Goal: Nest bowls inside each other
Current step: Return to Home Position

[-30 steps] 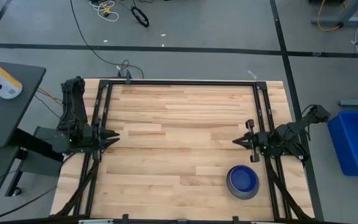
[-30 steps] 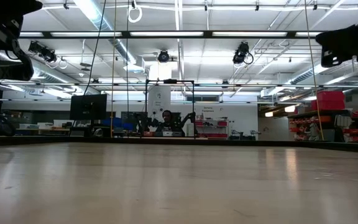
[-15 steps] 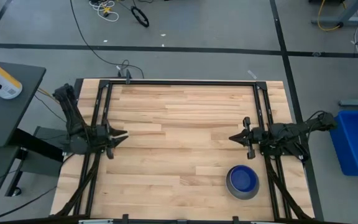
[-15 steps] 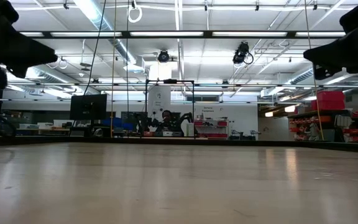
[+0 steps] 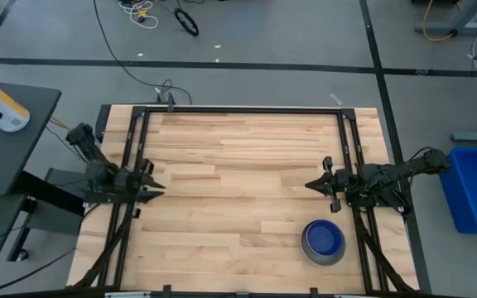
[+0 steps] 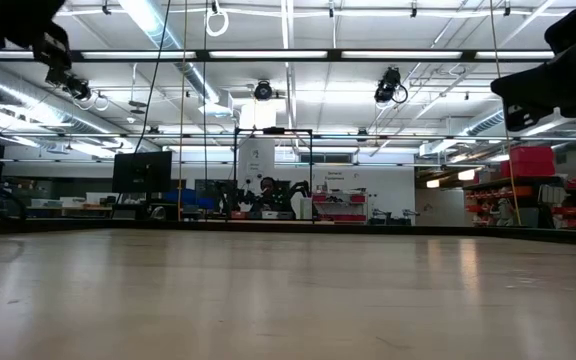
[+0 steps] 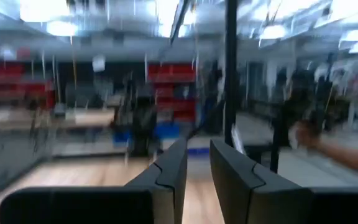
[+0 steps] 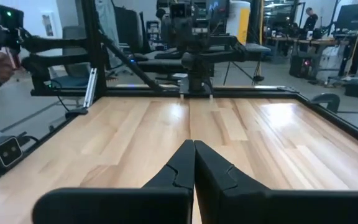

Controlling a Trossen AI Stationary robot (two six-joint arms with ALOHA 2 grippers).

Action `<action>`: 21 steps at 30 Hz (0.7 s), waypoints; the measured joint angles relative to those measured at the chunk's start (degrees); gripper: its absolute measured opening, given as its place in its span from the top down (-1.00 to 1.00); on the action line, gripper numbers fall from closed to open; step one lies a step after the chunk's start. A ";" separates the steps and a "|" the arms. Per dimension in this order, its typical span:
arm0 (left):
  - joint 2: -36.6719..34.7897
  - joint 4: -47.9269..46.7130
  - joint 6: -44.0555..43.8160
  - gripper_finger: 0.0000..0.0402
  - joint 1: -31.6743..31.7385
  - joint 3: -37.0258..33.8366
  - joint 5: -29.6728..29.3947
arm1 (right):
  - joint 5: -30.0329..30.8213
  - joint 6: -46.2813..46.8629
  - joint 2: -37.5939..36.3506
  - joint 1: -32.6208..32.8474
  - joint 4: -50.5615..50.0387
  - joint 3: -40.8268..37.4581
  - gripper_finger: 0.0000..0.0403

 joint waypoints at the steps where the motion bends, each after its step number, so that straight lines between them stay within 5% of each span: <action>1: -0.01 2.23 0.91 0.62 1.58 -0.56 2.07 | -0.02 0.47 0.00 0.00 0.06 0.00 0.97; 8: 0.10 -11.54 -8.29 0.58 10.98 -1.18 0.98 | -0.04 1.41 0.00 0.00 -0.33 0.00 0.97; 21: 1.40 -13.03 -10.63 0.60 42.85 -1.37 31.53 | 0.44 1.85 0.02 -0.11 -0.32 0.00 0.97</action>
